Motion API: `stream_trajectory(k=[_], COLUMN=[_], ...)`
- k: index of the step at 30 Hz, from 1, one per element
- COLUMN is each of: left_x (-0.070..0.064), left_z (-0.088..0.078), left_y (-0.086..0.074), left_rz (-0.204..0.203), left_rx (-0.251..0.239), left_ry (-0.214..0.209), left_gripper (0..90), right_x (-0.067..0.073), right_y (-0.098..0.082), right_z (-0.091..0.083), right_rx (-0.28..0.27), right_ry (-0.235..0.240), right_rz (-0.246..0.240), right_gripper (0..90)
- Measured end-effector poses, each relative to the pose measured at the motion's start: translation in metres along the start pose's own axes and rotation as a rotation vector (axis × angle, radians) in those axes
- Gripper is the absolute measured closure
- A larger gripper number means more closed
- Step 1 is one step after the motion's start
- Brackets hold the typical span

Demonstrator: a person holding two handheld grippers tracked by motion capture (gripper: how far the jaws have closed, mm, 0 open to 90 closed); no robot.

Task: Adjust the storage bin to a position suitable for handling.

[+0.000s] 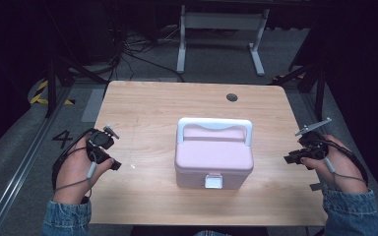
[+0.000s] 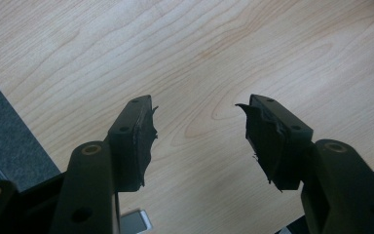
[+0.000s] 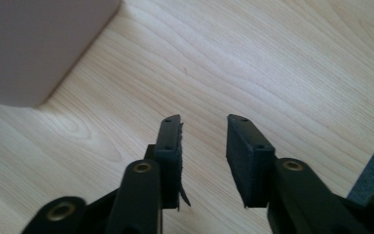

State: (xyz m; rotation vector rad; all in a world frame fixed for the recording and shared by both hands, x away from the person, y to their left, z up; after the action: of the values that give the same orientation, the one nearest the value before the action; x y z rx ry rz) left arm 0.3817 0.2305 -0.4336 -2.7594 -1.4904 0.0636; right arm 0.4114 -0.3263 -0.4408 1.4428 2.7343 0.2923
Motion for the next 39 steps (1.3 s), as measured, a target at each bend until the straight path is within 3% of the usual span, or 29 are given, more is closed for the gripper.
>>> stream_trajectory(k=[9,11,14,17,25,27,39], left_x=[-0.003,-0.007,-0.01,-0.022,-0.04,-0.047,-0.074], left_z=[-0.006,-0.008,-0.013,-0.025,-0.051,-0.06,-0.087], left_y=[0.006,0.01,0.016,0.028,0.049,0.055,0.084], left_rz=[0.029,0.03,0.048,0.098,0.195,0.226,0.327], left_rx=[-0.033,-0.037,-0.042,-0.071,-0.103,-0.124,-0.147], left_ry=[-0.005,-0.027,-0.009,-0.03,-0.005,-0.015,-0.001], left_gripper=[43.3,43.2,42.7,42.7,42.3,42.3,42.1], right_x=[-0.008,-0.008,-0.008,-0.009,-0.012,-0.013,-0.012], right_y=[-0.003,-0.003,-0.003,-0.003,-0.009,-0.011,-0.014], right_z=[-0.002,-0.003,-0.003,-0.002,-0.005,-0.005,-0.006], right_rx=[-0.028,-0.036,-0.041,-0.042,-0.056,-0.054,-0.063], right_ry=[-0.033,-0.035,-0.037,-0.037,-0.037,-0.035,-0.033], right_rz=[0.009,0.01,0.007,0.006,0.012,0.02,0.021], right_gripper=[58.1,57.5,56.9,55.2,54.6,54.5,53.7])
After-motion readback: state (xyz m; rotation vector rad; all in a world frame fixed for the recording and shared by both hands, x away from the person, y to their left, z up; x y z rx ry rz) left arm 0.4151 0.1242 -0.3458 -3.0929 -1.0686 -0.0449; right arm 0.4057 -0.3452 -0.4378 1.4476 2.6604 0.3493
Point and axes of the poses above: each handheld gripper's, and its own axes: z roughly forward along the jaws, y roughly out of its top, x roughly to its left, the point moved 8 cm from there along z, roughly forward along the jaws, and after that the axes turned 14 degrees about x, right-handed, at the moved point
